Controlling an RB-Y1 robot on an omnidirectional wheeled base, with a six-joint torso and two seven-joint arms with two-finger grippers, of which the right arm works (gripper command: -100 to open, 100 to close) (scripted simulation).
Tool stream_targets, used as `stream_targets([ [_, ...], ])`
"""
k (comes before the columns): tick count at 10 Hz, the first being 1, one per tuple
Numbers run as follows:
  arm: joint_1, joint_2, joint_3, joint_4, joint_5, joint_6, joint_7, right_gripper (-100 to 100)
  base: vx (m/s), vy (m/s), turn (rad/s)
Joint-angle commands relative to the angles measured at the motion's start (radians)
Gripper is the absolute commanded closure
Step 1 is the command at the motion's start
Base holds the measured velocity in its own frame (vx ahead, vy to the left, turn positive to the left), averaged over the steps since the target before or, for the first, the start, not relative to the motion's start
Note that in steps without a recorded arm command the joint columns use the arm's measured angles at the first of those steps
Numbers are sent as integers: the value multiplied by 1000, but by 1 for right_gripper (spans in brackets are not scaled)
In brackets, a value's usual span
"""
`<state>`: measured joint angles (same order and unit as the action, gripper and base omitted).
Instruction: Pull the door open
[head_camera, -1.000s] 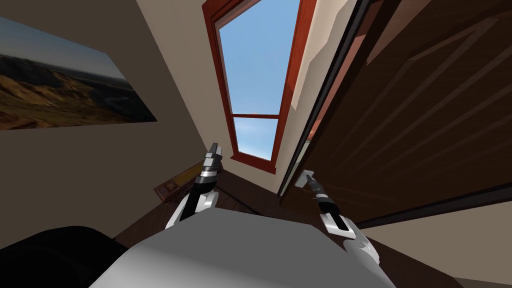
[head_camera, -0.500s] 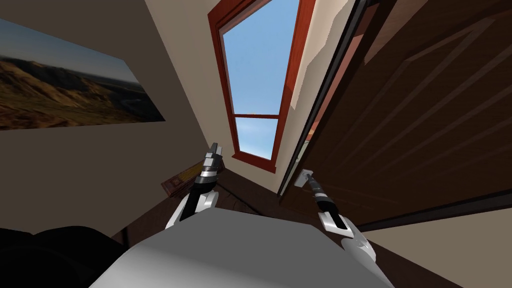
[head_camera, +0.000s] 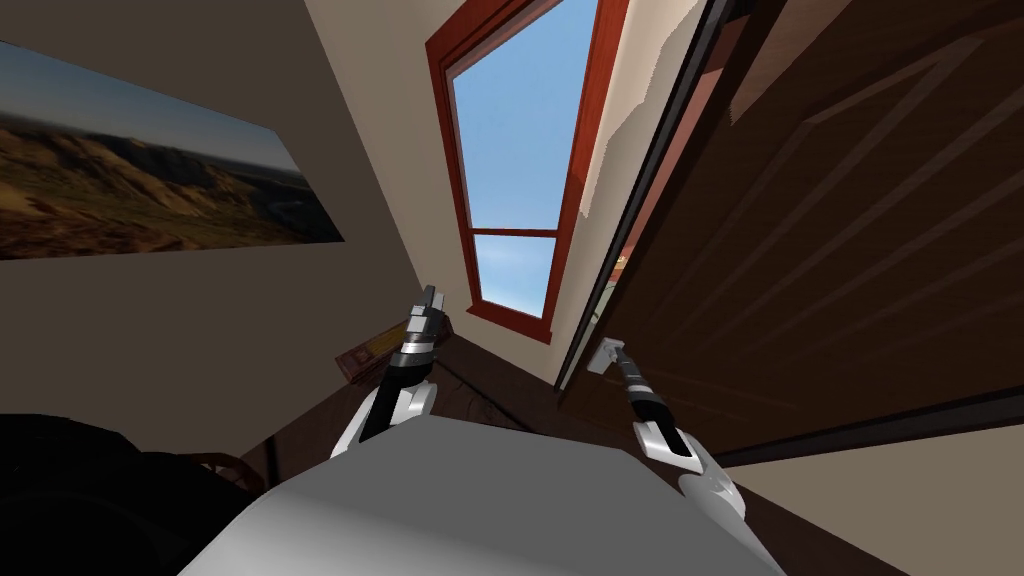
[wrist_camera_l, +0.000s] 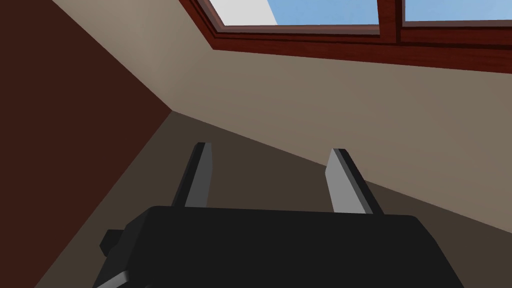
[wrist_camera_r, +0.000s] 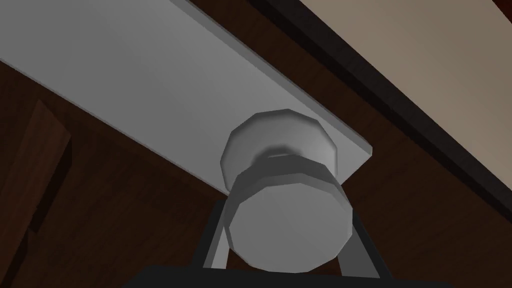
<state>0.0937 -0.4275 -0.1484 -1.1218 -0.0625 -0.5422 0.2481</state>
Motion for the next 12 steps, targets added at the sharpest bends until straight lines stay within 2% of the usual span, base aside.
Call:
stream_targets([
  [1, 0, 1, 4, -10, -39, 7, -50, 100, -79, -50, 95],
  [2, 0, 1, 4, -10, -39, 7, -67, 100, -55, -40, 49],
  [3, -1, 3, 9, -15, -65, 11, -101, 100, -52, -38, 65],
  [4, -1, 3, 9, -15, -65, 11, -108, 100, -45, -37, 42],
  [6, -2, 8, 20, -24, -118, 21, -173, 100, -70, -50, 86],
  [7, -2, 8, 20, -24, -118, 21, -191, 100, -61, -49, 57],
  [8, -3, 11, 26, -29, -145, 25, -225, 100, -52, -41, 73],
  [9, -3, 11, 26, -29, -145, 25, -232, 100, -41, -27, 39],
  [10, -4, 13, 31, -34, -172, 30, -271, 100, -54, -26, 75],
  [11, -4, 13, 31, -34, -172, 30, -274, 100, -48, -26, 38],
  [12, -4, 16, 37, -39, -200, 35, -315, 100, -58, -35, 66],
])
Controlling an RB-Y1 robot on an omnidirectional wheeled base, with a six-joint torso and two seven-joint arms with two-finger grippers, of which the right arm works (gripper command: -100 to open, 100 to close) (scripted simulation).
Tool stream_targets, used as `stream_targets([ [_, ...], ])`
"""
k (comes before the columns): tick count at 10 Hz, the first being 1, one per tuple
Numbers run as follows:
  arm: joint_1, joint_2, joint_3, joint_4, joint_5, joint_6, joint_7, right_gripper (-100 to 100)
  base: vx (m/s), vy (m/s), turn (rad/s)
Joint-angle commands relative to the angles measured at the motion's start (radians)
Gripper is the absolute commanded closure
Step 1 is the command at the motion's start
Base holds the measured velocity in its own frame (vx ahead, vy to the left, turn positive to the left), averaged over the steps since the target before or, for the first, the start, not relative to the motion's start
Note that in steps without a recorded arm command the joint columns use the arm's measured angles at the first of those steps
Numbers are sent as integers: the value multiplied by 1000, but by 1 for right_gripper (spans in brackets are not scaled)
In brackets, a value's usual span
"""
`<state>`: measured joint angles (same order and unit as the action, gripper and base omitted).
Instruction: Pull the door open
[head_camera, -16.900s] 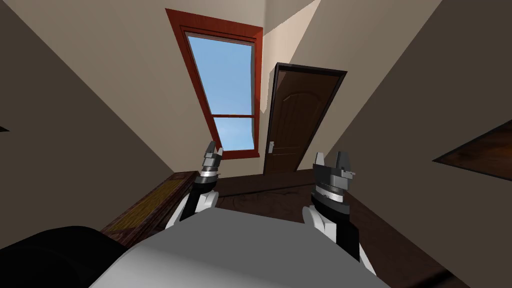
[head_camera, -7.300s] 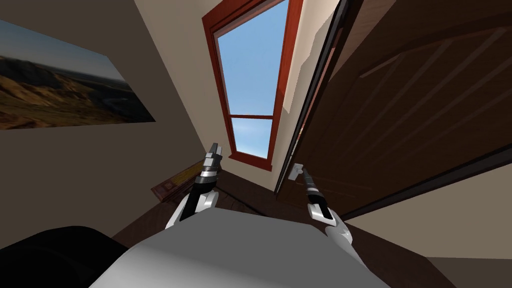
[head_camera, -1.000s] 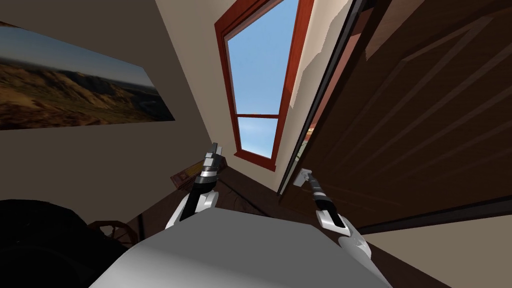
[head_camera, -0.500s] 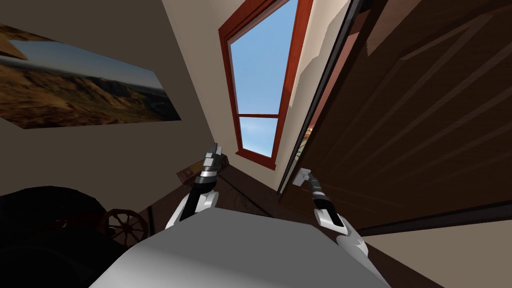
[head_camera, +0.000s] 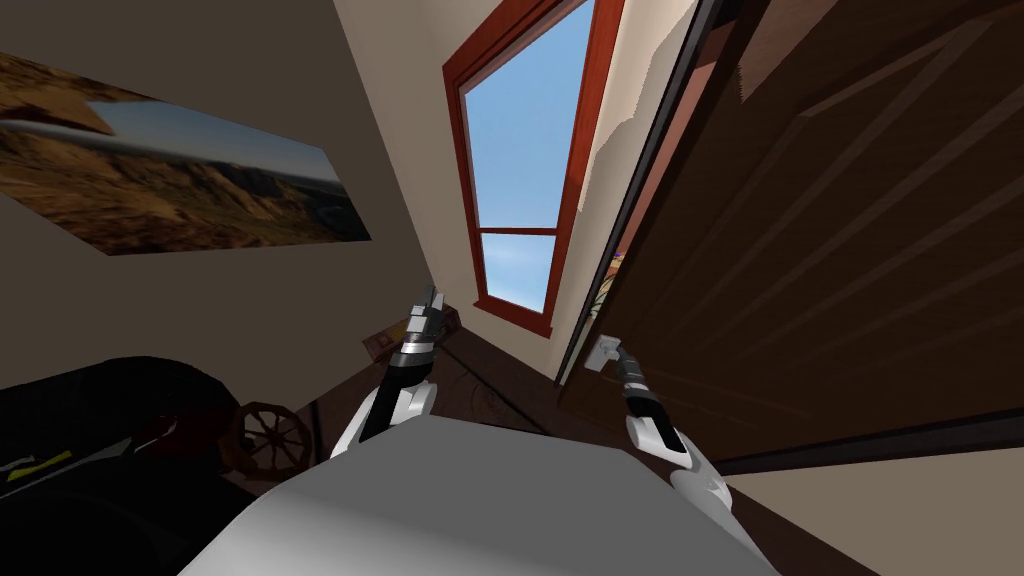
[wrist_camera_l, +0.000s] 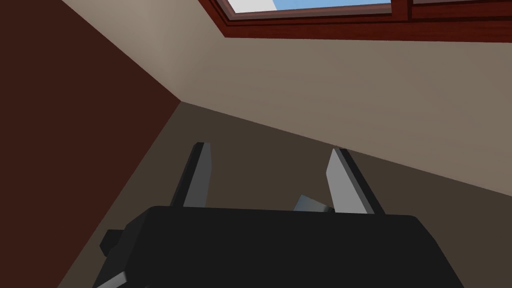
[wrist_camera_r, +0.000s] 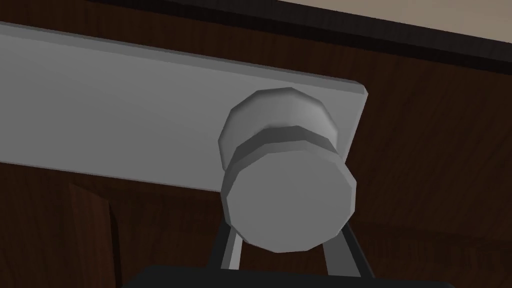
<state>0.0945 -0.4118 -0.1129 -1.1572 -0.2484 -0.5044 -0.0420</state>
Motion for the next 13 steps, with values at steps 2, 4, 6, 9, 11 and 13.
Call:
stream_targets([
  [2, -6, 2, 7, -8, -41, 2, -66, 100, -69, -49, 82],
  [4, -7, 5, 13, -13, -69, 7, -108, 100, -51, -33, 54],
  [6, -8, 10, 24, -23, -123, 16, -176, 100, -75, -42, 85],
  [9, -9, 24, 31, -25, -167, 26, -239, -100, -77, -39, 61],
  [11, -12, 42, 36, -35, -201, 32, -278, -100, -79, -21, 20],
  [13, -15, 64, 41, -48, -245, 40, -327, -100, -80, -33, 36],
])
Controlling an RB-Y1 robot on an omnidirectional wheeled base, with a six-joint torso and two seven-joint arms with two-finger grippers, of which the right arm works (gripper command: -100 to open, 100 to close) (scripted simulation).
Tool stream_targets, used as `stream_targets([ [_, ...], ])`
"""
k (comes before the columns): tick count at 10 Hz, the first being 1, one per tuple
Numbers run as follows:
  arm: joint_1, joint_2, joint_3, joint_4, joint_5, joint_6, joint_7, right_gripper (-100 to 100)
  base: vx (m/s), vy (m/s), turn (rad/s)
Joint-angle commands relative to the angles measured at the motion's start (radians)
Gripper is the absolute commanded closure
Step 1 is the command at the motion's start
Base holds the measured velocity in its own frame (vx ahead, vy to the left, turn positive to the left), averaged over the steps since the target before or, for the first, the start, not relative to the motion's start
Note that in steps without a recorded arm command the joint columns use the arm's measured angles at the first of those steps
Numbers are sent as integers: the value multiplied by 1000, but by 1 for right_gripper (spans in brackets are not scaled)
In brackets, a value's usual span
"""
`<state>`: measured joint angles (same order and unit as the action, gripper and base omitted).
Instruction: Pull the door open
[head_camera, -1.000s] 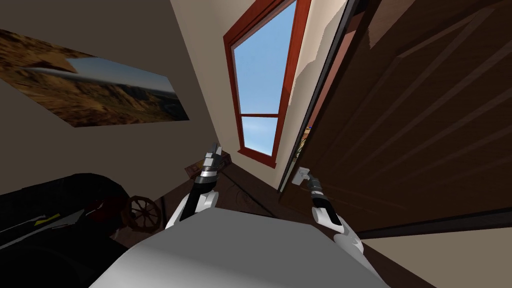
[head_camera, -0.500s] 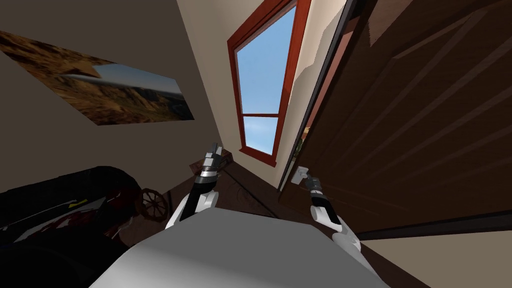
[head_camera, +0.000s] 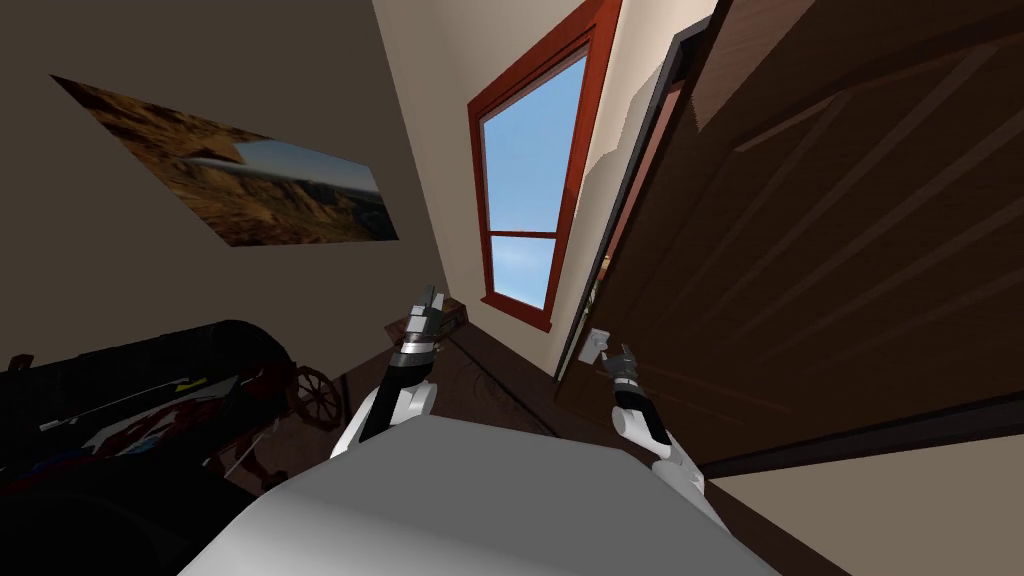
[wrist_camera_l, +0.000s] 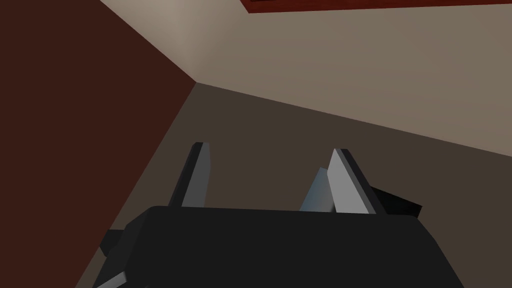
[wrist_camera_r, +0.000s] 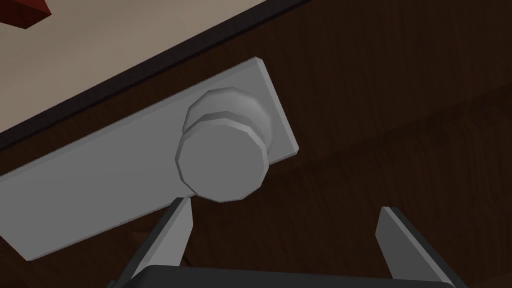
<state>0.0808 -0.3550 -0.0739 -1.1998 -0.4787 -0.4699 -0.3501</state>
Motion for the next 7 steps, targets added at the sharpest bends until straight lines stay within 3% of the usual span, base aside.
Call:
stream_targets([
  [1, -2, 20, 5, -13, -39, 10, -46, -100, -93, -18, 48],
  [6, -12, 93, 23, -55, -178, 35, -195, -100, -98, -39, 45],
  [7, -12, 93, 23, -55, -178, 35, -203, -100, -75, -25, 9],
])
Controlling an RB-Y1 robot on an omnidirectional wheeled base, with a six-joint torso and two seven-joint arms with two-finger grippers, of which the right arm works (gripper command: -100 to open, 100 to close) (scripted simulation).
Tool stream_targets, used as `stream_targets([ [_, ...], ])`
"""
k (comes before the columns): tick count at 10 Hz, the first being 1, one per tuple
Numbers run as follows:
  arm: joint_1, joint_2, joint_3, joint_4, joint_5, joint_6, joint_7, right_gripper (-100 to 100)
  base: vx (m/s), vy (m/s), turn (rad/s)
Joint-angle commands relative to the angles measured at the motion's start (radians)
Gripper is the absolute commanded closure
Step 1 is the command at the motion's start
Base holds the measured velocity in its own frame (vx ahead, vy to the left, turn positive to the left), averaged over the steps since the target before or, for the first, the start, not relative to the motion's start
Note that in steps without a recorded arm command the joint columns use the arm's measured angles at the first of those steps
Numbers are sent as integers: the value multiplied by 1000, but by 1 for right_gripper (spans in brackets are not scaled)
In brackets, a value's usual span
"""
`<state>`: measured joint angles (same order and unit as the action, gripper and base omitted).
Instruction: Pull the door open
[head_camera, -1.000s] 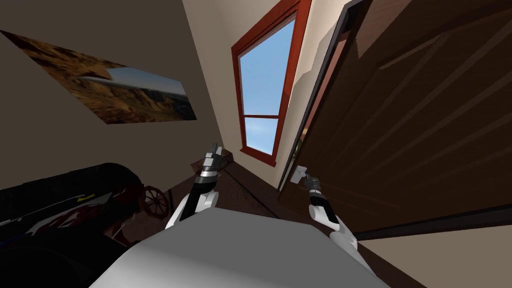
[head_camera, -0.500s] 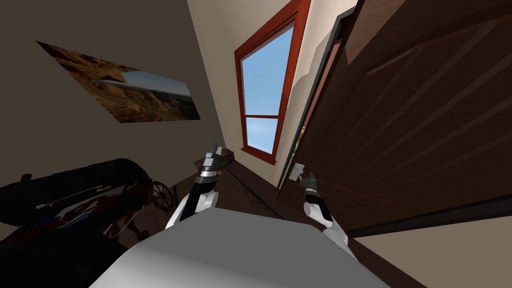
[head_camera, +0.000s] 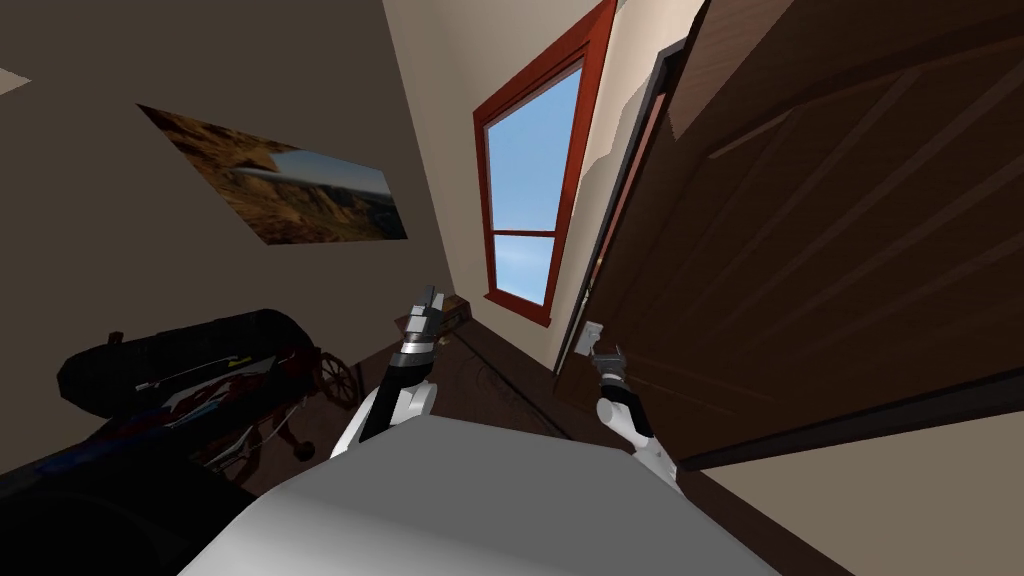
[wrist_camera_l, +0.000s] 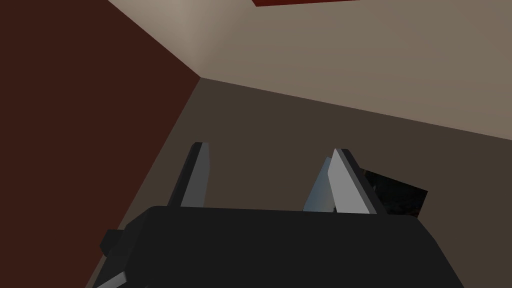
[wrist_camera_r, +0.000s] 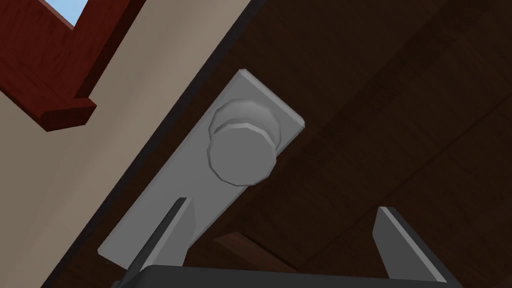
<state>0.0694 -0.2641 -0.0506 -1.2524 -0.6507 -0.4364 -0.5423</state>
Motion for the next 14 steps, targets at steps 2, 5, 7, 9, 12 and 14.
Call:
stream_targets([
  [2, -4, 32, 8, -19, -63, 12, -73, -100, -61, -19, 36],
  [5, -9, 73, 18, -43, -142, 27, -159, -100, -97, -32, 43],
  [7, -11, 86, 21, -50, -166, 31, -191, -100, -64, -20, 18],
  [9, -14, 107, 26, -63, -206, 39, -237, -100, -84, -16, 36],
  [12, -17, 132, 32, -77, -254, 47, -290, -100, -71, -17, 25],
  [14, -12, 91, 18, -57, -256, 37, -311, -100, 56, 2, 98],
])
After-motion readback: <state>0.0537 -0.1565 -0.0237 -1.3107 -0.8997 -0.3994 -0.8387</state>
